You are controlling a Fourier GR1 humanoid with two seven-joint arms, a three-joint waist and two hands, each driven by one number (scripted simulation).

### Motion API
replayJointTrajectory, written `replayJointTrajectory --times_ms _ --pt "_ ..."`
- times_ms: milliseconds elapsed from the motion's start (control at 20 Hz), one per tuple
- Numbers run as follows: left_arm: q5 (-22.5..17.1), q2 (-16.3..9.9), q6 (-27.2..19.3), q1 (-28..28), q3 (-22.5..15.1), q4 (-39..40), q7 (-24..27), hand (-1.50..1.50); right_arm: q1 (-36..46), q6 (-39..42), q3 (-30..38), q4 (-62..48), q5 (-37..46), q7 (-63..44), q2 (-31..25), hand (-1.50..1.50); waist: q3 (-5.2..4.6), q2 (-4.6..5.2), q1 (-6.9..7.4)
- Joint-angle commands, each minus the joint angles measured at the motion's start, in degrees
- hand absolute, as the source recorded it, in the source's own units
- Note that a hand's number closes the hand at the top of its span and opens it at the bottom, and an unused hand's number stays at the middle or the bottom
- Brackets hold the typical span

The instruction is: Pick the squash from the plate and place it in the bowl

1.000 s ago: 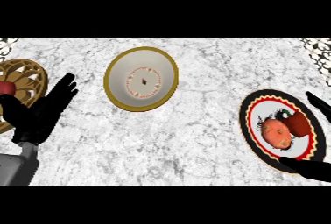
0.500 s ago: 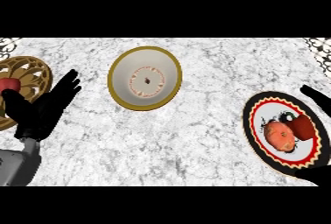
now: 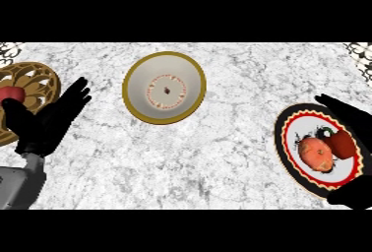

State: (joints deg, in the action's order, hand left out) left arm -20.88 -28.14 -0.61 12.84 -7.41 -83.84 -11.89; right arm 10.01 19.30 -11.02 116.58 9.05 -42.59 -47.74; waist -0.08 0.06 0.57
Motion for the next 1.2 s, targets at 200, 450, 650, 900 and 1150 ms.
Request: replayJointTrajectory --times_ms 200,450,650,900,1150 --pt "0.9 1.4 1.4 -2.2 2.8 -4.0 -2.5 0.00 1.5 8.8 0.2 -0.7 1.4 -7.0 3.1 -1.50 0.08 -0.14 -0.45" --pt "3.2 3.4 3.6 2.0 4.2 2.3 -1.2 0.00 2.0 10.5 -0.9 -5.7 7.2 -3.6 6.8 -1.50 0.07 -0.02 -0.59" --pt "4.5 3.7 5.7 0.6 5.7 4.0 0.8 0.00 3.4 13.2 -1.2 -3.2 7.9 -10.1 9.8 -1.50 0.05 -0.04 -0.62" --pt "6.4 5.9 4.1 0.7 5.5 -1.5 -4.0 0.00 3.3 14.7 1.2 -10.0 11.9 -3.2 11.6 -1.50 0.08 -0.04 -0.51" --pt "6.0 5.6 7.6 0.5 9.1 1.2 -2.0 0.00 4.0 12.3 0.3 -13.7 19.2 -0.3 15.7 -1.50 0.07 -0.01 -0.50"
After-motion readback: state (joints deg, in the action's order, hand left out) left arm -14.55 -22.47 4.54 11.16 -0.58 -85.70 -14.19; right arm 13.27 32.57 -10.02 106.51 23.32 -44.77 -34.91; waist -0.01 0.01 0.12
